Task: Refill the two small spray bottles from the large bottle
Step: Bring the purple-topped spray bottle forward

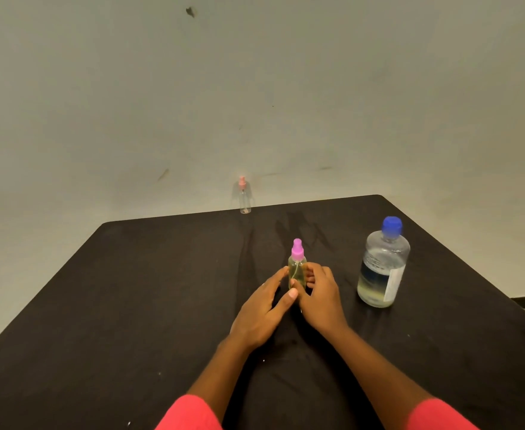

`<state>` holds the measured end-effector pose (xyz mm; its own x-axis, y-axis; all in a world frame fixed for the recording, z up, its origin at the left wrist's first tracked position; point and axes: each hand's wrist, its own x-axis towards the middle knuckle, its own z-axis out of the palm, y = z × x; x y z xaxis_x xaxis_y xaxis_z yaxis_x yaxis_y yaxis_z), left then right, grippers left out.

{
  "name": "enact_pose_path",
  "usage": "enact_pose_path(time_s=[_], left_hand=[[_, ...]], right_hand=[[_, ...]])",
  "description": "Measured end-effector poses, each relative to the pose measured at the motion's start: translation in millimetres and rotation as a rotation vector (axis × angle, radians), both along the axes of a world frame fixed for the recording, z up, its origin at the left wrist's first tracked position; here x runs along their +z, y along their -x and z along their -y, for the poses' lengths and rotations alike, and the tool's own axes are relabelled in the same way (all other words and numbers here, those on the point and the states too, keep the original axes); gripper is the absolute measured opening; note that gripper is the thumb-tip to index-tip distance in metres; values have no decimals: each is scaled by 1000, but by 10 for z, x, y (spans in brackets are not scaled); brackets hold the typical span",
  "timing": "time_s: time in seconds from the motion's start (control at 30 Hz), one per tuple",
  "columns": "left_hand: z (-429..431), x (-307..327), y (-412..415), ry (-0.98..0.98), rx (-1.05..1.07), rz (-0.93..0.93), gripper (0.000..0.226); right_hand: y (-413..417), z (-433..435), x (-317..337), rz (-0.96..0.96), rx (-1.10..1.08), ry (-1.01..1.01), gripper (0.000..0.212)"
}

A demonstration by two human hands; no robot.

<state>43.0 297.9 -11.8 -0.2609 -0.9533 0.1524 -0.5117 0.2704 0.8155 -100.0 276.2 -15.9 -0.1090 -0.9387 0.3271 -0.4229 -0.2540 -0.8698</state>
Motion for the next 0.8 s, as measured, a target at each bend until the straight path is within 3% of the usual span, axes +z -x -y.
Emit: enact_pose_path(time_s=[0.27, 0.8], left_hand=[[-80, 36, 29, 52, -80, 71, 63], [-105, 166, 282, 22, -212, 84, 69]], right_hand=[[76, -180, 60, -8, -62, -15, 22], [315, -408, 249, -280, -150, -148, 36]])
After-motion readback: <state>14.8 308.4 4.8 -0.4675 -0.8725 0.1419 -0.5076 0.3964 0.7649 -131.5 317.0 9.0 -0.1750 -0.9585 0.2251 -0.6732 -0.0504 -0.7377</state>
